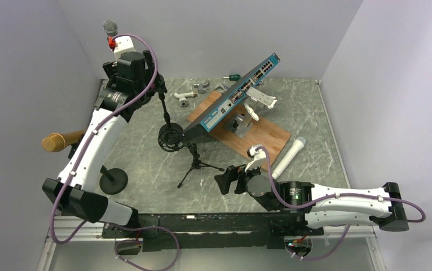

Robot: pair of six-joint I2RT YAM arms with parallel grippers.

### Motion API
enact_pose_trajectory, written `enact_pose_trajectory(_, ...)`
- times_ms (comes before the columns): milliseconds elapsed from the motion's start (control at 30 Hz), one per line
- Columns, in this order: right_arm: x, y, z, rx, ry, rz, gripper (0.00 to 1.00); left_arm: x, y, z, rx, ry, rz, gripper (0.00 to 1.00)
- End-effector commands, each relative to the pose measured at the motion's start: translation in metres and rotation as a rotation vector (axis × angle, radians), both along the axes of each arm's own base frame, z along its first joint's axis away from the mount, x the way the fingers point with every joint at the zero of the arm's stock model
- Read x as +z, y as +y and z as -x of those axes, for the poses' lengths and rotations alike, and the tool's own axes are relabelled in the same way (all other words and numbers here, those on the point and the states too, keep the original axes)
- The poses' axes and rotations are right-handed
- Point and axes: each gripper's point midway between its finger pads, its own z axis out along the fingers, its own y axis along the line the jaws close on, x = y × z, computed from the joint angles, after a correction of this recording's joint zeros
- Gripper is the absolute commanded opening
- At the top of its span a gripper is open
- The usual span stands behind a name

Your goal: Remove the microphone from the stand

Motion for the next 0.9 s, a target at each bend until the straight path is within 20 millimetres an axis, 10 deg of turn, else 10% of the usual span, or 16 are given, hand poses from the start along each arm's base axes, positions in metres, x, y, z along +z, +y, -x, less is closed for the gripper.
enact_pose_trajectory(0, 0.003, -0.01, -0.003, -0.052, 0.02, -0.036, 0.98, 0.03, 0.01, -0.019, 0.066, -0.13, 0.047, 0.97)
enact_pose_trajectory(567, 0.003, -0.014, -0.005, -0.076, 0.022, -0.031, 0.98, 0.023, 0.015, -0.053, 0.112, -0.19, -0.066, 0.6)
enact_pose_trajectory(867, 0.004, -0.012, -0.006, -0.079, 0.017, -0.019, 0.98, 0.065, 0.019, -0.051, 0.115, -0.272, -0.122, 0.33)
